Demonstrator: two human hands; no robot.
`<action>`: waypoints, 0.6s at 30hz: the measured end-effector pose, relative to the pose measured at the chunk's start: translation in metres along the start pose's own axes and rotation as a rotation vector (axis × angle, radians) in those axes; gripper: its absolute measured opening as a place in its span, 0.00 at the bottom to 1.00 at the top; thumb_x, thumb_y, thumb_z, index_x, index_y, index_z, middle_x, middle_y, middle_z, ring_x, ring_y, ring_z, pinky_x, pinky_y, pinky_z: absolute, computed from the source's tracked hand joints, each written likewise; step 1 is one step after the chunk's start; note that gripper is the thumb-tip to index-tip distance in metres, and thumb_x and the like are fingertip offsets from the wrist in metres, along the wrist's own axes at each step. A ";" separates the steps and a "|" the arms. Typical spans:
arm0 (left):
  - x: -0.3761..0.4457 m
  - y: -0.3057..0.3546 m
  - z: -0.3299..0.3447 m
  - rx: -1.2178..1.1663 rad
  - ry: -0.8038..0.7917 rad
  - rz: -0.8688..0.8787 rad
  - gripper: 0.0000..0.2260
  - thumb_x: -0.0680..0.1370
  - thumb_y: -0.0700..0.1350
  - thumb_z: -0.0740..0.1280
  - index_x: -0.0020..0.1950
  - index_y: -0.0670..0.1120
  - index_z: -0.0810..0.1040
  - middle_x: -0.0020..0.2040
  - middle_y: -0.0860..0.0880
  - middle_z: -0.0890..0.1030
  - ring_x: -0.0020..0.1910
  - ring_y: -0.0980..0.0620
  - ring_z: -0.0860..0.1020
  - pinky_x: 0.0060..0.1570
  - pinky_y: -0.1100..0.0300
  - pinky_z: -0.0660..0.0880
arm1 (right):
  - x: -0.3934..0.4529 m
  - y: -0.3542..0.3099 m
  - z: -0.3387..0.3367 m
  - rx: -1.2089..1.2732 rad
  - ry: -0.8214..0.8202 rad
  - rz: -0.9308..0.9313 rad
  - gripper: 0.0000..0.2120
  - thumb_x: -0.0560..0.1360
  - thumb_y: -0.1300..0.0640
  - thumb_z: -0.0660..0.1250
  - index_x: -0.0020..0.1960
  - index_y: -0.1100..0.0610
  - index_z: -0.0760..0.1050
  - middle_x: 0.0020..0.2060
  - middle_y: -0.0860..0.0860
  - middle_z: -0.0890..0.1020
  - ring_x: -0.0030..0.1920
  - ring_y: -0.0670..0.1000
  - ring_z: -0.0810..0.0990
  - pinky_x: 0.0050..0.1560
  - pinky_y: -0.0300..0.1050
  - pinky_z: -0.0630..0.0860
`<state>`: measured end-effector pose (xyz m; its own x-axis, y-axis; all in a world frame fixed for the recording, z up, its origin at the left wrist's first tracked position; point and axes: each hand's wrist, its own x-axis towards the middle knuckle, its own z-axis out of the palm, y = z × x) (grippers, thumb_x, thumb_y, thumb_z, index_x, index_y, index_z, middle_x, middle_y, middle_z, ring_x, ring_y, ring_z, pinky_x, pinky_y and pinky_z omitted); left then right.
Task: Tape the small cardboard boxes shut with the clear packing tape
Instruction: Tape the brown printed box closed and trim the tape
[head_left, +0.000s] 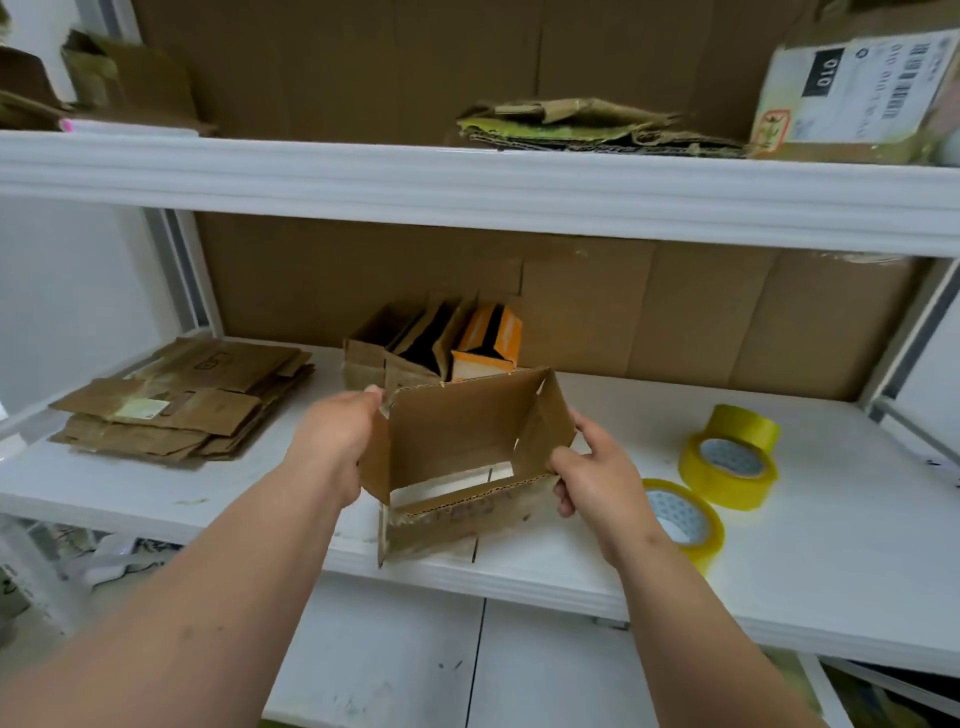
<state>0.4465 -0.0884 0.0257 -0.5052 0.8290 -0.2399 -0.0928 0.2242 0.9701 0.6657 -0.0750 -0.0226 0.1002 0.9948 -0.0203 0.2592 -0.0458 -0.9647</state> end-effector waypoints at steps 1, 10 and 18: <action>0.003 -0.001 0.003 -0.022 0.022 -0.016 0.18 0.82 0.52 0.64 0.72 0.50 0.73 0.75 0.44 0.68 0.73 0.40 0.66 0.64 0.48 0.68 | -0.001 0.001 -0.004 -0.065 0.009 -0.018 0.27 0.75 0.55 0.63 0.71 0.39 0.68 0.34 0.49 0.80 0.32 0.49 0.76 0.36 0.45 0.76; 0.030 0.001 0.013 0.077 0.022 0.129 0.09 0.80 0.51 0.68 0.55 0.47 0.79 0.63 0.45 0.77 0.64 0.43 0.72 0.60 0.50 0.69 | 0.019 -0.030 -0.003 -0.524 0.034 -0.031 0.23 0.62 0.46 0.68 0.55 0.47 0.68 0.49 0.48 0.75 0.49 0.54 0.79 0.56 0.58 0.77; 0.072 0.003 0.017 0.090 0.128 0.172 0.12 0.76 0.48 0.72 0.42 0.45 0.72 0.44 0.47 0.79 0.40 0.51 0.71 0.41 0.57 0.68 | 0.043 -0.031 0.002 -0.617 -0.095 -0.175 0.33 0.73 0.57 0.68 0.74 0.40 0.61 0.59 0.46 0.68 0.54 0.51 0.73 0.53 0.53 0.81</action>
<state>0.4245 -0.0196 0.0112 -0.6120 0.7886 -0.0590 0.0782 0.1346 0.9878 0.6606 -0.0311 0.0058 -0.0717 0.9947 0.0736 0.7714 0.1021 -0.6281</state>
